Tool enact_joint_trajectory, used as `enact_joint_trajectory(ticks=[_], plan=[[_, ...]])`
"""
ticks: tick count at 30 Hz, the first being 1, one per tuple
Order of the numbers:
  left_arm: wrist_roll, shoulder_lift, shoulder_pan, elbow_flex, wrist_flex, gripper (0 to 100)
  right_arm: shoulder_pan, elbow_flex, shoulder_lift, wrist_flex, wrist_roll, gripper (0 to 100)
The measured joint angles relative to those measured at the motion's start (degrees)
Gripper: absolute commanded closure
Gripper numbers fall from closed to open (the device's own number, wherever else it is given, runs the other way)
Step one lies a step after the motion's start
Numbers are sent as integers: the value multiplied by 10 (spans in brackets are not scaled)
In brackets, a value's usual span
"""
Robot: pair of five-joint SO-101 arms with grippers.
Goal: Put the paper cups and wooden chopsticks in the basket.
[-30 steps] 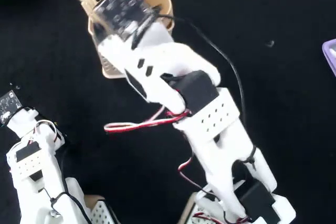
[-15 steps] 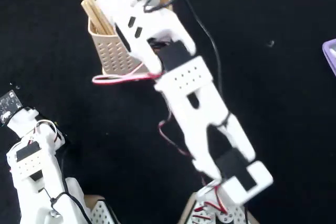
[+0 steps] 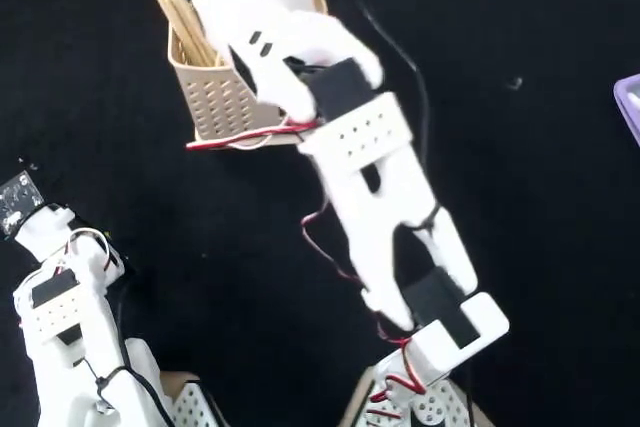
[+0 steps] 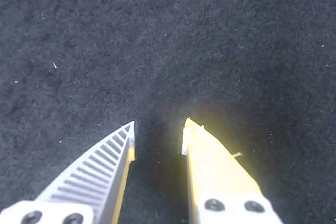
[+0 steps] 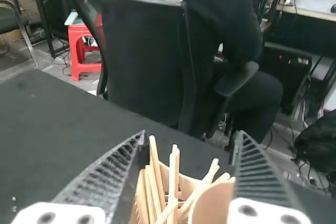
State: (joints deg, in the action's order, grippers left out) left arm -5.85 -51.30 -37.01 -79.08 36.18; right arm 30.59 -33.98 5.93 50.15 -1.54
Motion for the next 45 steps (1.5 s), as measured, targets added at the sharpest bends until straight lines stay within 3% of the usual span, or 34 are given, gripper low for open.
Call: enact_joint_trajectory(ticks=[4, 7, 11, 18, 23, 31, 38, 45], plan=[[0, 0, 0, 0, 0, 848, 0, -131, -30, 173, 0, 985], [0, 0, 0, 0, 0, 853, 1, -218, -82, 338, 0, 965], [1, 0, 11, 2, 22, 972, -3, -232, -147, 484, 0, 985], [36, -59, 30, 60, 164, 949, -175, 25, -317, 491, 0, 987], [46, -164, 91, 48, 186, 948, -287, 269, -461, 458, 0, 987], [102, -373, 164, -32, 235, 948, -350, 681, -654, 304, 0, 987], [114, -525, 197, -50, 340, 948, -358, 924, -825, 276, 0, 986], [114, -528, 285, -117, 335, 951, -364, 1125, -1025, 265, 0, 986]])
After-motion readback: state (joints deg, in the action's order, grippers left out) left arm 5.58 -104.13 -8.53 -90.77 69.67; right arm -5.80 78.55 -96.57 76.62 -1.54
